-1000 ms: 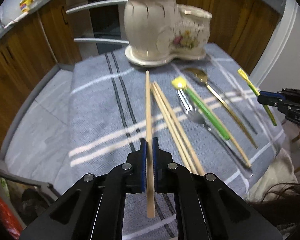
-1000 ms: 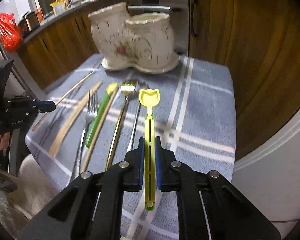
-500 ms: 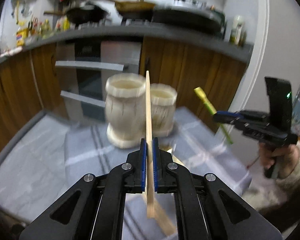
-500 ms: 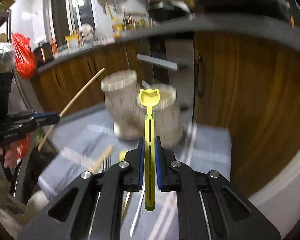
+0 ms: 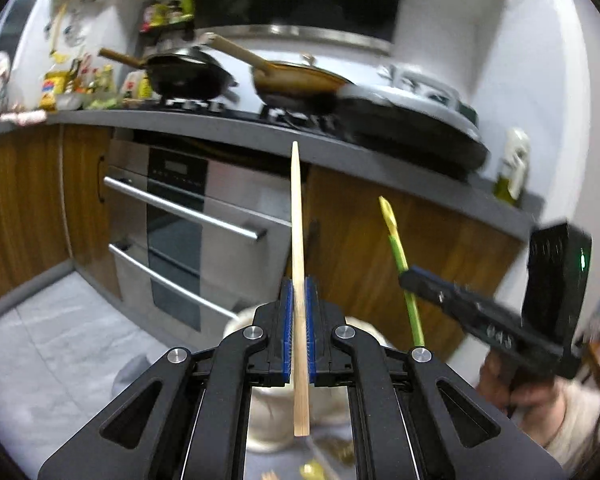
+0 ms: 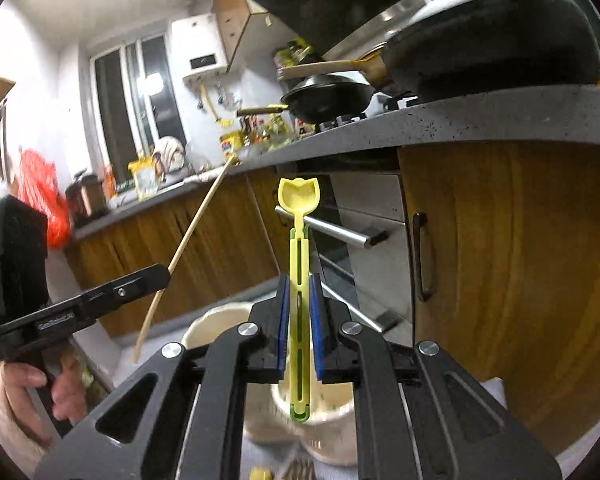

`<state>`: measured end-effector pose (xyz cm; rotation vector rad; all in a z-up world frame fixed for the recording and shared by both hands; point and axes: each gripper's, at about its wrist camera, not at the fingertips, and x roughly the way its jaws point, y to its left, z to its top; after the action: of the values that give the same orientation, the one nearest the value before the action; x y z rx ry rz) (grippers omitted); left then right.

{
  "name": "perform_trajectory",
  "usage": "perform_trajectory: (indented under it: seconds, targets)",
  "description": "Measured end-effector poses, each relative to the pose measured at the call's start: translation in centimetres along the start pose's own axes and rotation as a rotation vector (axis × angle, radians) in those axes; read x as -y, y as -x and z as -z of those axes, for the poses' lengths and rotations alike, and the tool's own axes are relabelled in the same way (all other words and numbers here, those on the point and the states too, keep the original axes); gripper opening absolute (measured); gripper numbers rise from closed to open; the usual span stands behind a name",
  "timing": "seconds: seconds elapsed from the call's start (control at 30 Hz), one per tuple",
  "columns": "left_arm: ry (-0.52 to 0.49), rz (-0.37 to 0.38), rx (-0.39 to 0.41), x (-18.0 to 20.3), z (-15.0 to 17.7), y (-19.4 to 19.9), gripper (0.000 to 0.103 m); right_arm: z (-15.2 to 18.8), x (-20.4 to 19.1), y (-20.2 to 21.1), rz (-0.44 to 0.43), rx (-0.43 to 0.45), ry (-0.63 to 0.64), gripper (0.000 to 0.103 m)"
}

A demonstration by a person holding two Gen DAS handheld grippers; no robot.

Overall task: Organize utensils
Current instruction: 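Lift the yellow spoon and chopstick and insert them into the ceramic holder with both tools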

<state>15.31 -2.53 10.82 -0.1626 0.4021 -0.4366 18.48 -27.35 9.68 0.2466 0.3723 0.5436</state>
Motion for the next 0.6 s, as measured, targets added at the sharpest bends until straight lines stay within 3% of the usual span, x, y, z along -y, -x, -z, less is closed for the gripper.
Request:
perform_trajectory:
  seconds: [0.13, 0.23, 0.6]
  targets:
    - [0.067, 0.006, 0.054, -1.3, -0.6, -1.7, 0.006, 0.3, 0.6, -1.9, 0.0, 0.02, -0.039, 0.01]
    - [0.047, -0.027, 0.098, -0.9, -0.5, -3.0, 0.006, 1.2, 1.1, -3.0, 0.017, 0.025, -0.059, 0.01]
    - [-0.02, -0.078, 0.085, -0.6, 2.2, -3.9, 0.006, 4.0, 1.1, -3.9, 0.064, -0.006, -0.016, 0.01]
